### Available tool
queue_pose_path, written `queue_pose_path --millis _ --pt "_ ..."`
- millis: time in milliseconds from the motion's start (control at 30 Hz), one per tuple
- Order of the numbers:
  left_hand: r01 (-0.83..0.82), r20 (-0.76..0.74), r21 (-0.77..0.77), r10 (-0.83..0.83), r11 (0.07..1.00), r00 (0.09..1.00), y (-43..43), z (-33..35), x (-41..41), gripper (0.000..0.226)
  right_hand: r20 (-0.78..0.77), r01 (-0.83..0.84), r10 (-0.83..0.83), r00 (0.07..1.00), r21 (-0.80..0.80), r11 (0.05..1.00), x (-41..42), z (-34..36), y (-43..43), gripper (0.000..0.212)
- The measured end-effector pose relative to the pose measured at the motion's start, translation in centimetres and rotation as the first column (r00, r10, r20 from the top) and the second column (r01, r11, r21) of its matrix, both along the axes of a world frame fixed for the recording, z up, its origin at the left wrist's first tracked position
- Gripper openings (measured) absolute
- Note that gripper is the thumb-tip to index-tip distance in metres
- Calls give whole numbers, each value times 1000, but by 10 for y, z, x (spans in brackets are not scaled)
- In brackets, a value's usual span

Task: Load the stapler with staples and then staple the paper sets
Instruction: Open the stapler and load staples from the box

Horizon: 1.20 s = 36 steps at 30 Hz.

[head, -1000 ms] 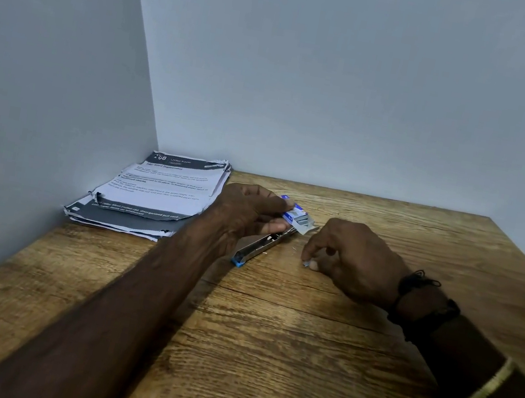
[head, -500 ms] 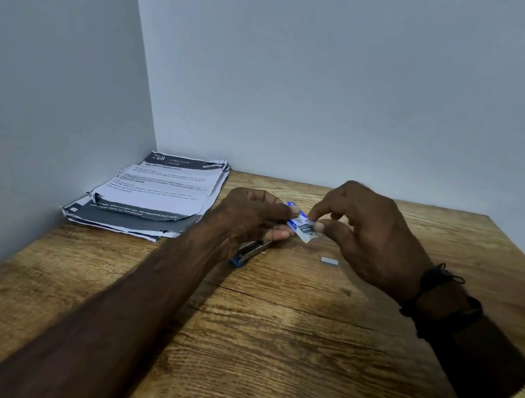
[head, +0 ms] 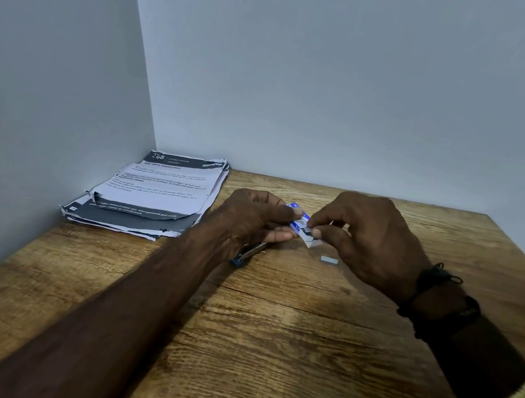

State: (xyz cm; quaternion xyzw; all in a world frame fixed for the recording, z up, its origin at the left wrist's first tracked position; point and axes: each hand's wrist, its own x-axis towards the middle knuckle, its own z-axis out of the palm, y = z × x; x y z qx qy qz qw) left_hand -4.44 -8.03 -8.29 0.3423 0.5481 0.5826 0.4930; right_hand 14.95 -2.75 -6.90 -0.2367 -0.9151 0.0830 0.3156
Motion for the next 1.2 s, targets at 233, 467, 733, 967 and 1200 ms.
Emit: queue_pose_path --millis 233,467,733,967,1200 --pt "6 -6 -4 -6 1000 1000 1 -2 -1 16 2 -20 20 1000 -6 1000 -1 -2 1 4" --pt "-24 32 -7 25 1000 999 2 -2 -4 14 -20 -51 51 999 13 999 0 -3 0 12" --pt "-36 97 -13 37 999 995 2 -1 -8 26 14 -84 86 996 -74 994 3 0 1 38" --pt "-10 45 -14 10 1000 999 0 -2 -3 12 -96 -82 74 993 -77 994 3 -6 8 26" --pt "-3 48 -12 3 1000 999 -2 1 -1 17 -92 -87 83 992 -41 995 2 -8 9 6"
